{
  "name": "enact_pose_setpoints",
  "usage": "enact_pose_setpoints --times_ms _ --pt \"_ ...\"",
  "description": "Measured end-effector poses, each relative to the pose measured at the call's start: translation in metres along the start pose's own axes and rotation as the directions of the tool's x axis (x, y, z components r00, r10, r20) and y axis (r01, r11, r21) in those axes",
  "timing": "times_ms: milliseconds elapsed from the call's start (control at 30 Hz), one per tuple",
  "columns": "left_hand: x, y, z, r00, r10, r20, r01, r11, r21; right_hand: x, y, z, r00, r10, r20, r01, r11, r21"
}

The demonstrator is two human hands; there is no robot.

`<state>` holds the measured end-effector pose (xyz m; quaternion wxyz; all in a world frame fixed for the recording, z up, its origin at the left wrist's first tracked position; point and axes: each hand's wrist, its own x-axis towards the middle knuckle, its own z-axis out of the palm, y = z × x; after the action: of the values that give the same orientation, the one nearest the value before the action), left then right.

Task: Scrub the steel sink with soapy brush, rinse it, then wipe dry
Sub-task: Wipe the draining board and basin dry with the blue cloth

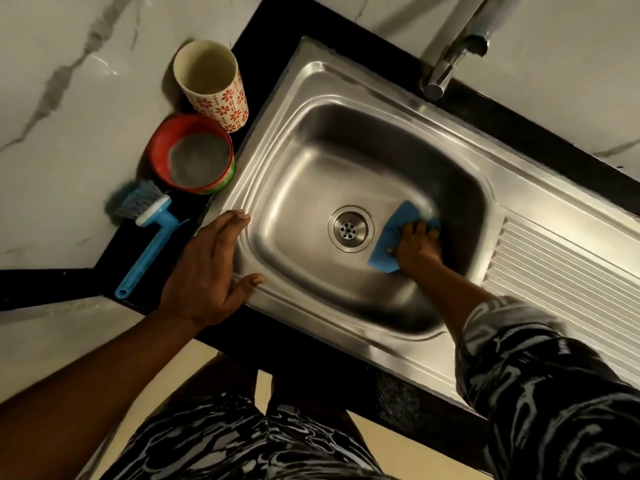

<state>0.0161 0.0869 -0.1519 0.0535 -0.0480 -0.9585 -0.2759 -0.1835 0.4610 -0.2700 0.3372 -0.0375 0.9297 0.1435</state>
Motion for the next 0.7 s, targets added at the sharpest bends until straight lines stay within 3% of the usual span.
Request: enact_pose_setpoints --times_ms 267,433,533,600,700 --pt "0.0 -0.001 -0.001 1.0 -0.012 0.015 0.012 1.0 0.01 -0.047 -0.037 0.045 0.97 -0.078 0.23 0.124 0.974 -0.191" --pt "-0.001 -0.001 -0.003 0.999 -0.026 0.023 0.026 1.0 0.004 -0.06 -0.064 0.04 0.932 -0.1 0.349 0.095 0.995 0.03" --pt "-0.001 -0.001 -0.003 0.999 -0.036 0.037 0.036 0.999 0.011 -0.065 -0.087 0.03 0.934 -0.174 0.313 0.143 0.982 0.122" --pt "-0.001 -0.001 -0.003 0.998 -0.035 0.045 0.034 0.999 0.015 -0.065 -0.111 0.03 0.938 -0.244 0.246 0.175 0.947 0.271" --pt "0.001 -0.001 -0.003 0.998 -0.029 0.048 0.028 0.999 0.022 -0.062 -0.168 0.021 0.903 -0.424 0.073 0.361 0.839 0.408"
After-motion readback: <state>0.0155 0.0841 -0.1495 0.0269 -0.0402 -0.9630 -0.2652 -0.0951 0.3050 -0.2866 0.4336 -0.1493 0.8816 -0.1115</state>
